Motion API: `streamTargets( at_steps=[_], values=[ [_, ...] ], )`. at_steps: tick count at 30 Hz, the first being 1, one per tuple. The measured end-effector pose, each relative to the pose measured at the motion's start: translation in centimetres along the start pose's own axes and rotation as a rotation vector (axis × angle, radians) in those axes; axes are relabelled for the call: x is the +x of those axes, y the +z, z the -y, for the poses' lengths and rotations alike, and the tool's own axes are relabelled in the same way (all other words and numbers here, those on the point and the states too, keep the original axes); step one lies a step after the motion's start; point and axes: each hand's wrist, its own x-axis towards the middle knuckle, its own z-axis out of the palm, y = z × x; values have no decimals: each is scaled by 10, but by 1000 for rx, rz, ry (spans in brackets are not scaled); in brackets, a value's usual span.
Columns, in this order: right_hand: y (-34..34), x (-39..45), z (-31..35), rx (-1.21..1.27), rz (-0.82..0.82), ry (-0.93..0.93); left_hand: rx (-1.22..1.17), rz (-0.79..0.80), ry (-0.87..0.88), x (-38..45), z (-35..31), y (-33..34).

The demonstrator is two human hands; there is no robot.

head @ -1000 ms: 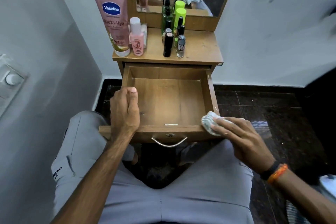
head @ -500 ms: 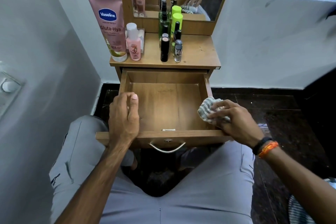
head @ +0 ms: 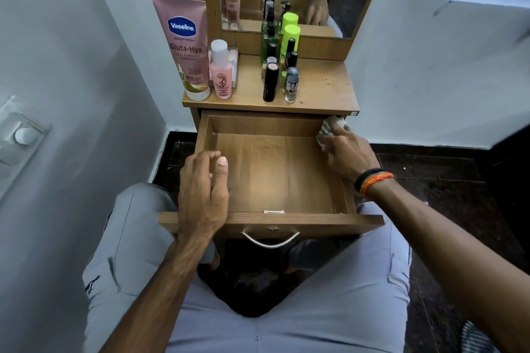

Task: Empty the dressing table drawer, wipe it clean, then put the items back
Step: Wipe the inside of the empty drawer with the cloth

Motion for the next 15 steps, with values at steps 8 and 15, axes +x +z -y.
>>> streamTargets(
  at_steps=[8,15],
  values=[
    [-75,-73,16,-171,364,-242,18,25,31,-3,2,2],
    [-61,-18,32,-329,92,-579,25,43,53,-3,3,2]
  ],
)
